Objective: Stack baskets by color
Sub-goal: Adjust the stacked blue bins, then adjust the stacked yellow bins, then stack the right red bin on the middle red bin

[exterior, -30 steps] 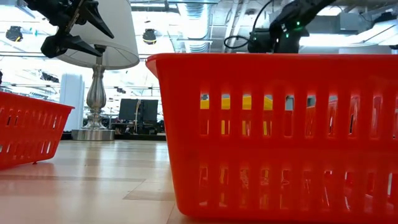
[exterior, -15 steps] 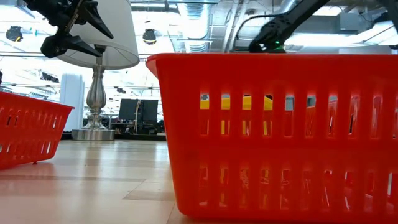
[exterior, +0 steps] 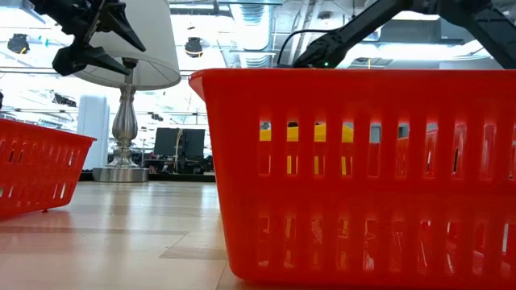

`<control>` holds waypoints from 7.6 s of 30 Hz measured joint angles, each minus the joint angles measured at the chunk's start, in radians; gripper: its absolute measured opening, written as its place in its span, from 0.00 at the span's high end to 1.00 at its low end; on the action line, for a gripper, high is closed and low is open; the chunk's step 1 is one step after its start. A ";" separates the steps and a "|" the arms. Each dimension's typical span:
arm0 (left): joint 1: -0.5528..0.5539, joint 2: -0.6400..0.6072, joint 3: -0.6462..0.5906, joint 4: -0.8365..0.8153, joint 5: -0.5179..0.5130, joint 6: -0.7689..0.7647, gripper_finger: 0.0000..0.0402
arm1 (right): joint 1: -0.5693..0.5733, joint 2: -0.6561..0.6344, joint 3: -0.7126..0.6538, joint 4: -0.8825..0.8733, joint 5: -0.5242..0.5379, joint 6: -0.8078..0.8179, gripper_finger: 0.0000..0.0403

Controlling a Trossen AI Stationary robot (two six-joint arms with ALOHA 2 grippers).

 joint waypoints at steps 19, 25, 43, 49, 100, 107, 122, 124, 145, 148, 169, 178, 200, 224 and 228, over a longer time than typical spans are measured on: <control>0.000 0.000 0.000 -0.030 0.065 0.048 0.40 | 0.425 -0.294 0.090 -0.307 -0.099 0.251 0.99; 0.000 0.000 0.000 -0.030 0.066 0.049 0.40 | 0.608 -0.217 0.090 -0.192 -0.080 0.342 0.99; 0.000 0.000 0.000 -0.067 0.095 0.028 0.40 | 0.580 0.101 0.089 -0.164 -0.038 0.221 0.99; 0.000 0.000 0.000 -0.067 0.111 0.028 0.40 | 0.488 0.083 0.088 -0.224 0.044 0.165 0.99; 0.000 0.000 0.000 -0.030 0.215 0.027 0.40 | 1.375 -0.263 0.030 -0.804 -0.131 2.062 0.34; 0.000 0.000 0.000 -0.037 0.215 0.026 0.40 | 1.363 -0.265 -0.156 -0.627 -0.156 2.080 0.36; 0.000 0.001 0.000 -0.045 0.235 0.044 0.40 | 1.350 -0.266 -0.451 -0.196 -0.179 2.101 0.46; 0.000 0.001 0.000 -0.045 0.235 0.044 0.40 | 1.343 -0.266 -0.452 -0.189 -0.179 2.103 0.57; 0.000 0.001 0.000 -0.043 0.215 0.048 0.40 | 1.145 -0.271 -0.019 -0.511 0.170 1.926 0.99; 0.000 0.001 0.000 -0.043 0.214 0.055 0.40 | 1.130 -0.271 0.010 -0.454 0.213 1.898 0.99; 0.000 0.001 0.000 -0.045 0.250 0.056 0.40 | 1.199 -0.071 0.029 -0.169 0.226 2.031 0.99; 0.000 0.001 0.000 -0.045 0.248 0.056 0.40 | 1.188 -0.068 0.029 -0.131 0.210 1.933 0.99; 0.000 0.000 0.000 -0.046 0.233 0.056 0.40 | 1.167 -0.067 -0.004 -0.056 0.160 1.805 0.98; 0.000 0.001 0.000 -0.046 0.233 0.055 0.40 | 1.166 -0.067 -0.004 -0.052 0.158 1.788 0.86; 0.000 0.001 0.000 -0.046 0.233 0.055 0.40 | 1.162 -0.067 -0.004 -0.052 0.158 1.789 0.80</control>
